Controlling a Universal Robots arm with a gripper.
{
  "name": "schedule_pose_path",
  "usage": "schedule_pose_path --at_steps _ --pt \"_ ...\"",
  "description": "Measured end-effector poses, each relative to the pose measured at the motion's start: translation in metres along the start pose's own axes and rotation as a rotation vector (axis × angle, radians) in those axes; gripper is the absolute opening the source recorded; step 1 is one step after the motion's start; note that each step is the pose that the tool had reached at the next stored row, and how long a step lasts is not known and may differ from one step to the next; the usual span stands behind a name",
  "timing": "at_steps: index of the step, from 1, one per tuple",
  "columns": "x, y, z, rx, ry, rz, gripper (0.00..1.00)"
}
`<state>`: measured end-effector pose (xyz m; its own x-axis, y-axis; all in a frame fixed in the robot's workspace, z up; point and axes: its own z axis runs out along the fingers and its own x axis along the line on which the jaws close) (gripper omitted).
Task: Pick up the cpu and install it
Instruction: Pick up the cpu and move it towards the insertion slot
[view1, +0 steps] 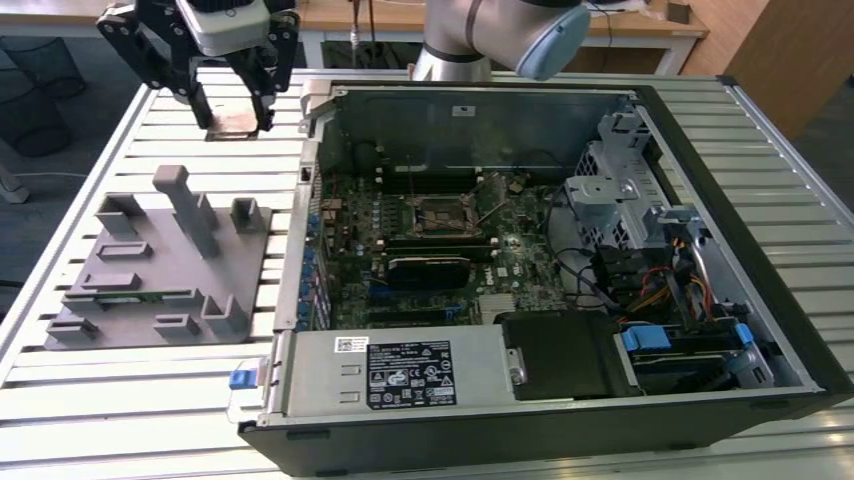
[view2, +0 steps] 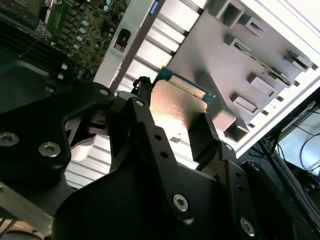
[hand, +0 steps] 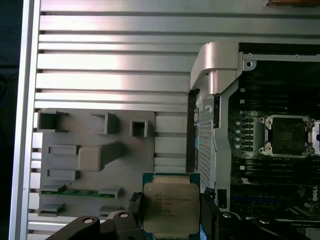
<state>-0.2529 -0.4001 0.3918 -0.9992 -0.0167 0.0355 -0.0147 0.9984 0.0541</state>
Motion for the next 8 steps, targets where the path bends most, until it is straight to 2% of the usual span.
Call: schedule_pose_path --at_steps 8 --pt "-0.0157 -0.0004 0.0016 0.0000 0.0000 0.000 0.54"
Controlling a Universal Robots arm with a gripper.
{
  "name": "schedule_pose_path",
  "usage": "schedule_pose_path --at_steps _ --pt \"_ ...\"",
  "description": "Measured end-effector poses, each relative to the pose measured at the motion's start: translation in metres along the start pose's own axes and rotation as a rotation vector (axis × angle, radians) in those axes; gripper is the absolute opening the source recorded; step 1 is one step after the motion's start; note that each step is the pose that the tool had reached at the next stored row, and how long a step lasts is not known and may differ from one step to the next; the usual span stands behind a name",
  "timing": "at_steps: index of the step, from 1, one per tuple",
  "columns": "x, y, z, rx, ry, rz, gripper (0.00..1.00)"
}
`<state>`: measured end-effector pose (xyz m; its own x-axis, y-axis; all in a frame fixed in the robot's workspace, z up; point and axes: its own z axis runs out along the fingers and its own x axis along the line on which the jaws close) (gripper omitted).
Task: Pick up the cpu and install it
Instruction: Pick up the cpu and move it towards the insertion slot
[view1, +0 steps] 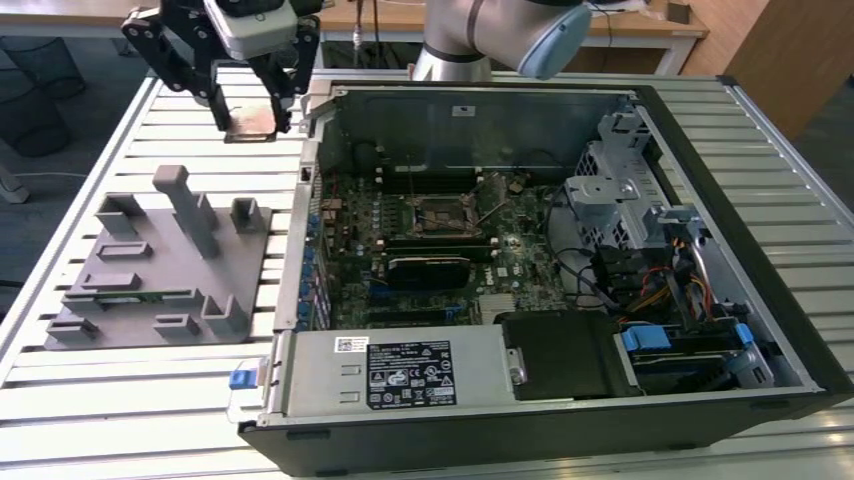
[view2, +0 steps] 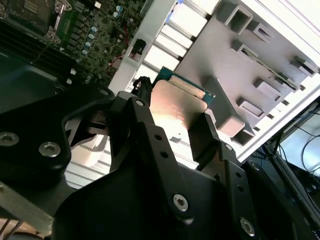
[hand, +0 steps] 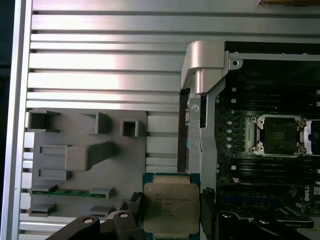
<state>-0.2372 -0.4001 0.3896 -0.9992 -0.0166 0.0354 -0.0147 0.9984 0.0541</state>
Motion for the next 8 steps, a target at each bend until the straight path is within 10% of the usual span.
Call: schedule_pose_path --at_steps 8 --pt "-0.0154 -0.0003 0.0012 -0.0001 -0.0001 0.000 0.54"
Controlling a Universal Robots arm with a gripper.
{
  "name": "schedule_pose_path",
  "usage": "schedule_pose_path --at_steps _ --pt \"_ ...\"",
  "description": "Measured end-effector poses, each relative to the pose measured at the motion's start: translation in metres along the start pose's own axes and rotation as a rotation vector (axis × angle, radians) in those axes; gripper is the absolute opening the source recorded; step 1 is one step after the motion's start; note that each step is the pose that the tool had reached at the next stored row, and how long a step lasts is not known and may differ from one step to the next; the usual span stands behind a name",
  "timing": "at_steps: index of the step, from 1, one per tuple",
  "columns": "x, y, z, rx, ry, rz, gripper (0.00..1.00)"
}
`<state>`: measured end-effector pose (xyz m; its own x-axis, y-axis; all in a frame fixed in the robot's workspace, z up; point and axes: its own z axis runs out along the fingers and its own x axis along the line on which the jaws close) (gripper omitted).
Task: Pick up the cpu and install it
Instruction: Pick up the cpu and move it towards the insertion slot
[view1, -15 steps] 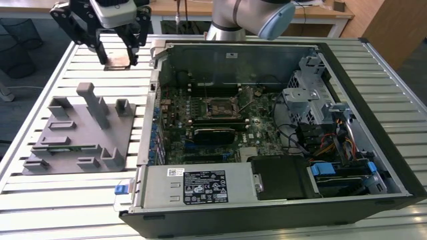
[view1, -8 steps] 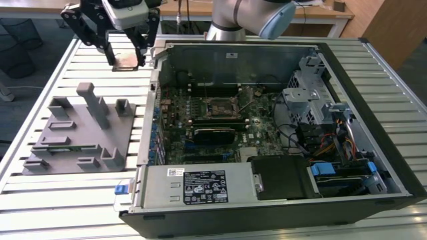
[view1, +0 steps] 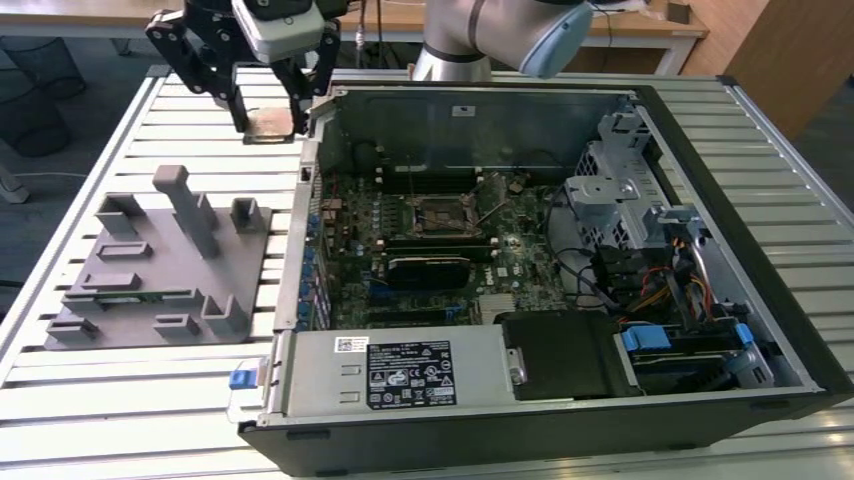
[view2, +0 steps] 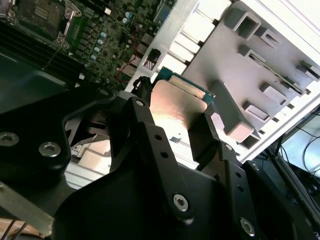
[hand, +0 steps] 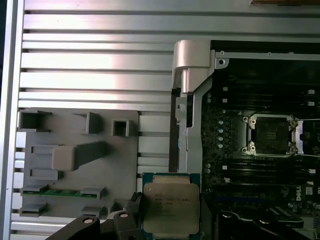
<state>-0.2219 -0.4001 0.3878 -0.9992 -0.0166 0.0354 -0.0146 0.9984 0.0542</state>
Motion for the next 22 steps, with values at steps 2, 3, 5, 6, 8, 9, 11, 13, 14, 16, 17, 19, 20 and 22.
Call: schedule_pose_path --at_steps 2,3,5,6,8,9,11,13,14,16,17,19,20,22 --pt "-0.0038 -0.0001 0.0003 0.0000 0.0001 0.000 0.54" --pt "-0.0056 -0.0001 0.0004 0.0001 0.0001 0.000 0.54" --pt "-0.0091 -0.0002 0.0007 0.0001 0.0001 0.000 0.54" --pt "-0.0110 -0.0003 0.0008 0.0001 0.0001 0.000 0.54" --pt "-0.0157 -0.0003 0.0011 0.0001 0.0001 0.000 0.54" --pt "-0.0185 -0.0004 0.0012 0.0000 0.0000 0.000 0.54" --pt "-0.0240 -0.0005 0.0013 0.0001 0.0001 0.000 0.54" --pt "-0.0301 -0.0006 0.0015 0.0001 0.0001 0.000 0.54" --pt "-0.0330 -0.0007 0.0016 0.0001 0.0001 0.000 0.54" --pt "-0.0387 -0.0008 0.0020 0.0001 0.0001 0.000 0.54" --pt "-0.0416 -0.0008 0.0022 0.0000 0.0000 0.000 0.54" --pt "-0.0468 -0.0009 0.0027 0.0000 0.0001 0.000 0.54" --pt "-0.0493 -0.0010 0.0030 0.0000 0.0000 0.000 0.54" --pt "-0.0541 -0.0011 0.0034 0.0001 0.0001 0.000 0.54"
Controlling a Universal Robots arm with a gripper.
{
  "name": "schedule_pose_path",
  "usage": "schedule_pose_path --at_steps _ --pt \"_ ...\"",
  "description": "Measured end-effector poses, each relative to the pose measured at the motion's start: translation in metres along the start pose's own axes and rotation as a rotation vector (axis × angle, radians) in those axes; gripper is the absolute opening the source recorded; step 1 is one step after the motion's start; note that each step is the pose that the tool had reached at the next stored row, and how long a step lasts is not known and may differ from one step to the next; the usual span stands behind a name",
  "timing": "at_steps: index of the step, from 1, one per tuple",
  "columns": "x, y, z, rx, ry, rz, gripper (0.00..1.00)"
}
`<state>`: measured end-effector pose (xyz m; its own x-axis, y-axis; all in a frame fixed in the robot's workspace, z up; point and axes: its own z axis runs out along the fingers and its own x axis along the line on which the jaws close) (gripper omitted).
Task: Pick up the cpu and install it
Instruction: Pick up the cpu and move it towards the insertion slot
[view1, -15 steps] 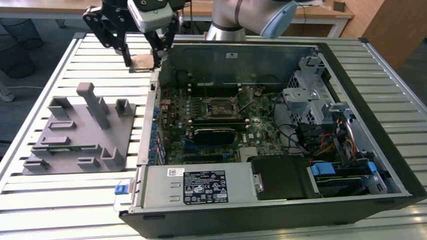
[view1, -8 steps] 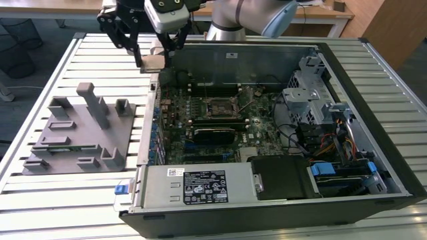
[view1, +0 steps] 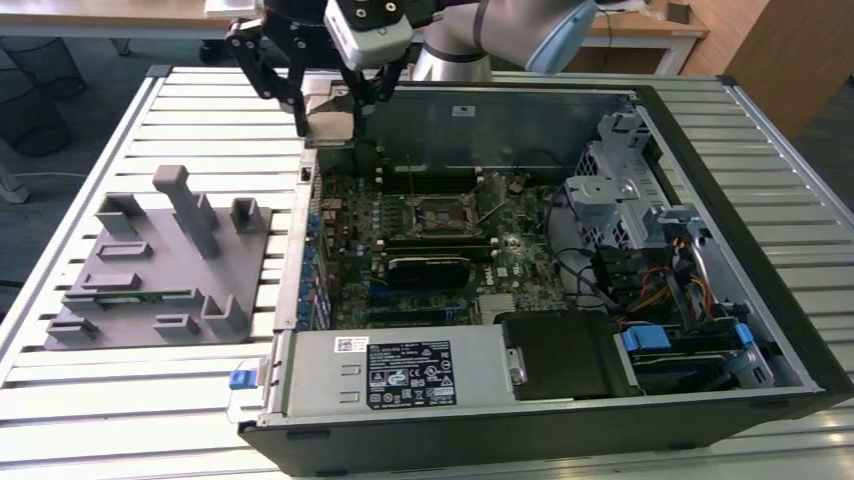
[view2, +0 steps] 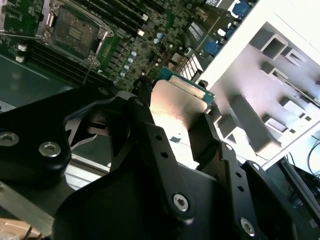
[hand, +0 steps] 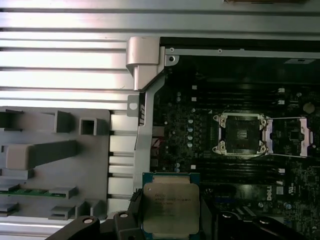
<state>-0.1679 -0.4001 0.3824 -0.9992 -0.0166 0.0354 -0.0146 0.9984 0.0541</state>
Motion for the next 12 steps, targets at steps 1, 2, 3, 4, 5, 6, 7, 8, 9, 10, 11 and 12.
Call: schedule_pose_path --at_steps 1,2,3,4,5,6,7,8,9,10,11,12 --pt "-0.0023 0.0000 0.0003 -0.0001 0.0000 0.000 0.54" --pt "-0.0045 0.0000 0.0006 0.0000 0.0000 0.000 0.54" --pt "-0.0067 -0.0001 0.0008 0.0000 0.0000 0.000 0.54" --pt "-0.0088 -0.0001 0.0011 0.0000 0.0000 0.000 0.54" --pt "-0.0108 -0.0001 0.0014 0.0000 0.0000 0.000 0.54" --pt "-0.0128 0.0000 0.0016 0.0000 0.0000 0.000 0.54" --pt "-0.0149 0.0000 0.0019 0.0000 0.0000 0.000 0.54" --pt "-0.0169 0.0000 0.0022 0.0000 0.0000 0.000 0.54" --pt "-0.0189 0.0000 0.0024 -0.0001 0.0000 0.000 0.54" --pt "-0.0211 0.0000 0.0027 -0.0001 0.0000 0.000 0.54" --pt "-0.0230 -0.0001 0.0029 -0.0001 0.0000 0.000 0.54" --pt "-0.0250 -0.0001 0.0032 -0.0001 0.0000 0.000 0.54"
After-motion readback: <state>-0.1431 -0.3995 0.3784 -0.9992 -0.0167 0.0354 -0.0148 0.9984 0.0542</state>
